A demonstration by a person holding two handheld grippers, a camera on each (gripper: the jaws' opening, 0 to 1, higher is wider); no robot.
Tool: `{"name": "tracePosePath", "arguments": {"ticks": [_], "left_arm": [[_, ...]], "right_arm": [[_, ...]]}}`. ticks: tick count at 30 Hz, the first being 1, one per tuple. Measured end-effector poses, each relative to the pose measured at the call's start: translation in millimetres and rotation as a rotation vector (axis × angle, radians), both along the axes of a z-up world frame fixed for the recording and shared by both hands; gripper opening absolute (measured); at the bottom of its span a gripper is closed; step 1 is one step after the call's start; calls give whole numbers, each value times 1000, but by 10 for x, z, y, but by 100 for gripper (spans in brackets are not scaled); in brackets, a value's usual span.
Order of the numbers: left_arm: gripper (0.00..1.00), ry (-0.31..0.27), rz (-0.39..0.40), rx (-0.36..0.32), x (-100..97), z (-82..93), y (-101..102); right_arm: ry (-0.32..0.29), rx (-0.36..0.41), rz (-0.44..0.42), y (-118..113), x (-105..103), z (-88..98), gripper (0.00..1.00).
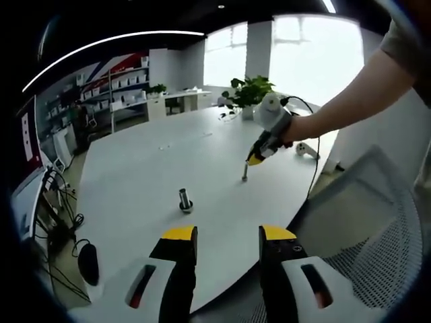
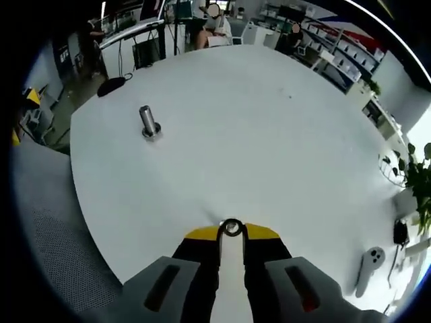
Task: Place the washer onto the threaded stud by aligning its center hole with the stud, sliding it down to the base, and recovering from edge contact or off-axis alignment until the washer reaches the visible bottom stop.
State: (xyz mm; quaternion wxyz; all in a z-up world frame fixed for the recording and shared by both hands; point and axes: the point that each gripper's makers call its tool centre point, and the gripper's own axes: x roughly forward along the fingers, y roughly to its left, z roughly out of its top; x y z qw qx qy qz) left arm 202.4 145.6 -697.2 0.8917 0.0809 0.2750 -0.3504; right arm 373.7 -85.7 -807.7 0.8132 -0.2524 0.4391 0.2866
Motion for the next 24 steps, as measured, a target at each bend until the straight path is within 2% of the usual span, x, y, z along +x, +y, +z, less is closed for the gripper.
{"name": "tracePosePath", "arguments": {"ticks": [12,24], "left_arm": [[35,2,5,1,2,-3,5],[35,0,1,4,-2,-5,1]], "right_arm": [[33,-21,18,20,51,-65,14],[61,-38,34,86,-88,-59,14]]}}
